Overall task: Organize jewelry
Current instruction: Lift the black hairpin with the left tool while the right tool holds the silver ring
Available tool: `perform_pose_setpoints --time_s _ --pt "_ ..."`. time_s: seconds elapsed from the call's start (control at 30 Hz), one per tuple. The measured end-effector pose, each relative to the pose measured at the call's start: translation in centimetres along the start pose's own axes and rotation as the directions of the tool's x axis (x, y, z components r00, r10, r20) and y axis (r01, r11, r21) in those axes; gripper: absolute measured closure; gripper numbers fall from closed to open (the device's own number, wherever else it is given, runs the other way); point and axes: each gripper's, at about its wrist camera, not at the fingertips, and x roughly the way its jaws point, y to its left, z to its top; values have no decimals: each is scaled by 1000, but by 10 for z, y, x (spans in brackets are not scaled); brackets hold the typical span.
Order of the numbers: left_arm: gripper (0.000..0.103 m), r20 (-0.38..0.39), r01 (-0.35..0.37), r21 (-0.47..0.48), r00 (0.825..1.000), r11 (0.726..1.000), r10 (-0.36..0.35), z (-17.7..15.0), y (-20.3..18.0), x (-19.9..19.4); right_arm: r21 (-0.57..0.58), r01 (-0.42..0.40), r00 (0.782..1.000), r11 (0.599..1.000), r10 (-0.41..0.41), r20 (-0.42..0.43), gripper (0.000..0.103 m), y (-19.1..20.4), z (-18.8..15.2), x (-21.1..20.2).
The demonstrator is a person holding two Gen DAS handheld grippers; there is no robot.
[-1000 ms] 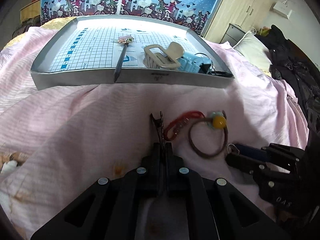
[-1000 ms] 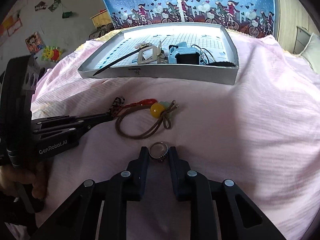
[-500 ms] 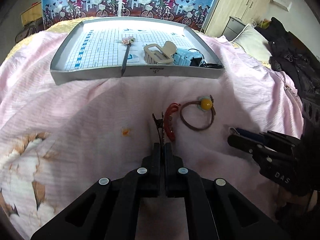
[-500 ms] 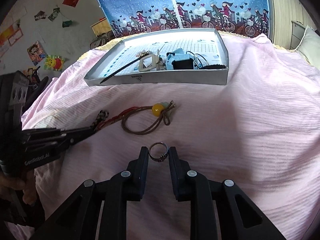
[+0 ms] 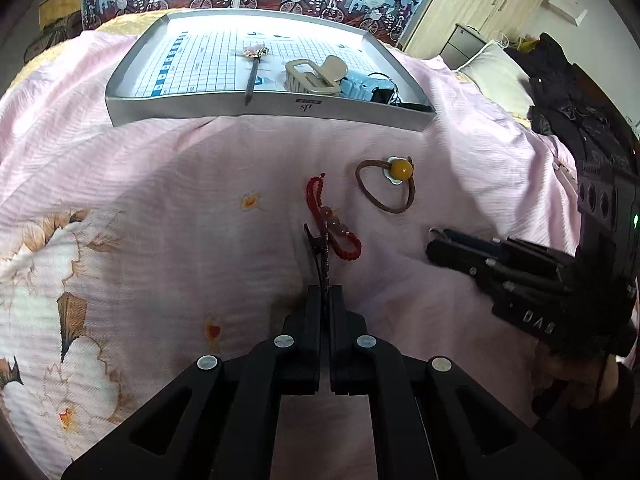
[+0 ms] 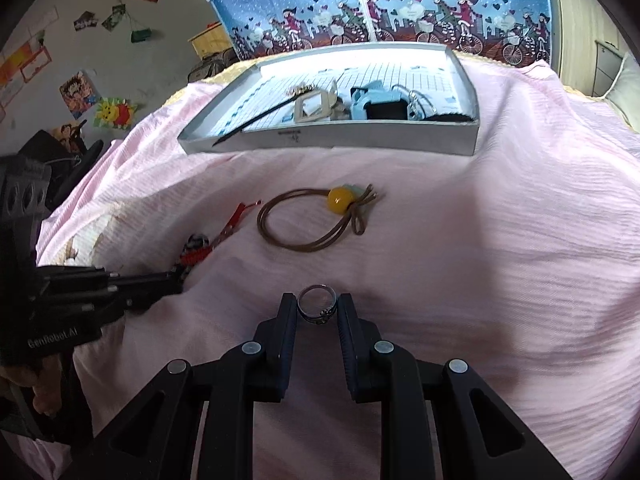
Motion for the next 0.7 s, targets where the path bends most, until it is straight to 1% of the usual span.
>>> perform_pose_setpoints --time_s 0.13,0.27,0.43,0.53,0.7 --pt "101 0 3 -10 1000 1000 -3 7 5 2 13 -5 1000 1000 5 -15 83 -2 -1 3" --pt "101 -32 26 -55 999 998 -27 21 15 8 19 -2 1000 1000 2 -24 83 -2 -1 6" --pt "101 -58 36 -93 997 995 -41 38 27 14 26 -1 999 1000 2 -33 83 -3 0 8" --pt "101 -51 50 -127 997 991 -57 43 35 16 47 -12 999 999 14 -38 82 -5 1 10" --pt "101 -37 100 -184 993 978 -108 48 48 16 58 -18 999 998 21 -41 82 -7 0 9"
